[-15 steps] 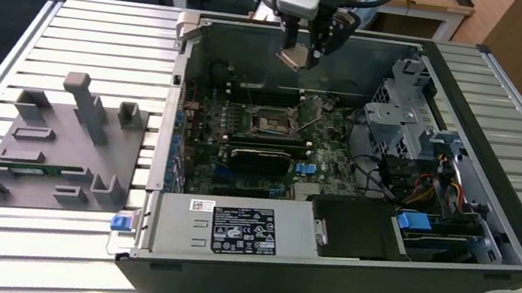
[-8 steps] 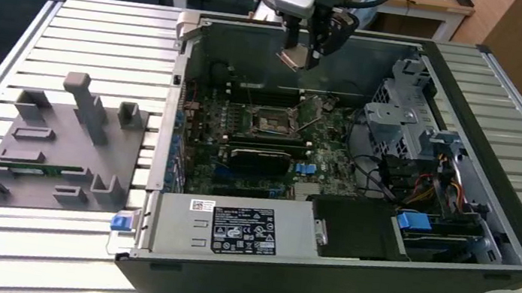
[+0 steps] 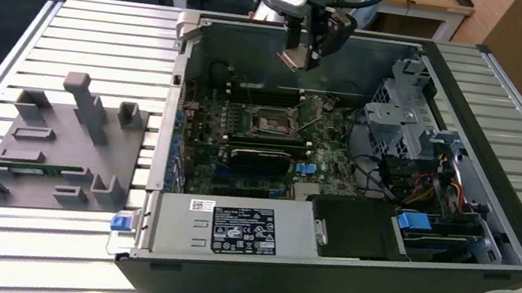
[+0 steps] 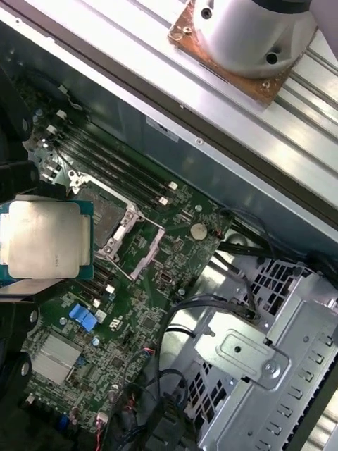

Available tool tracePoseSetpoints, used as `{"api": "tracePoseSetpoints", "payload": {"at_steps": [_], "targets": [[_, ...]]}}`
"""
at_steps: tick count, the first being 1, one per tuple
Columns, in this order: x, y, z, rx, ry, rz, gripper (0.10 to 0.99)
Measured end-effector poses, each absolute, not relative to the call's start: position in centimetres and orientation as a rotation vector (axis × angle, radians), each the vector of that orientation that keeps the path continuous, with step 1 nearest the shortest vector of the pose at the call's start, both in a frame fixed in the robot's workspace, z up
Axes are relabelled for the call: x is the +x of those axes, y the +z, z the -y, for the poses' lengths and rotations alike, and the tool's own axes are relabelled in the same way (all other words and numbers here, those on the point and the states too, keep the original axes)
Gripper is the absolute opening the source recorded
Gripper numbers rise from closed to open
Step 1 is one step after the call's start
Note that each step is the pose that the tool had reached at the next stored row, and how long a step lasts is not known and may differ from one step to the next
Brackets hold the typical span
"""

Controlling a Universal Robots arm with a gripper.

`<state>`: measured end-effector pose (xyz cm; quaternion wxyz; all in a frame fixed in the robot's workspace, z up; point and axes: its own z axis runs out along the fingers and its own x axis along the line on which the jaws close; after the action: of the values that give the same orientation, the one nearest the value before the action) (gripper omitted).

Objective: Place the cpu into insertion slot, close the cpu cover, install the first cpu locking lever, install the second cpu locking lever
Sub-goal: 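Place the cpu into insertion slot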

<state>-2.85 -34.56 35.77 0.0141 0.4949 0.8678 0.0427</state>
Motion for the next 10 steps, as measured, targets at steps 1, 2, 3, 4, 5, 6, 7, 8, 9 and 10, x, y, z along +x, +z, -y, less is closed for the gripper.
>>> {"api": "tracePoseSetpoints", "payload": {"at_steps": [1,2,3,4,5,6,7,8,9,10], "targets": [[-2.85,35.77,34.55,1.554,0.133,-2.694,0.525],[-2.85,35.76,34.56,1.565,0.132,-2.687,0.525],[-2.85,35.76,34.56,1.577,0.132,-2.68,0.525],[-2.85,35.76,34.56,1.589,0.132,-2.673,0.525],[-2.85,35.76,34.56,1.6,0.132,-2.665,0.525],[-2.85,35.76,34.55,1.612,0.131,-2.658,0.525],[-2.86,35.75,34.55,1.624,0.131,-2.65,0.525],[-2.85,35.75,34.55,1.635,0.131,-2.643,0.525],[-2.85,35.75,34.55,1.648,0.131,-2.634,0.525],[-2.85,35.75,34.56,1.659,0.131,-2.627,0.525]]}}
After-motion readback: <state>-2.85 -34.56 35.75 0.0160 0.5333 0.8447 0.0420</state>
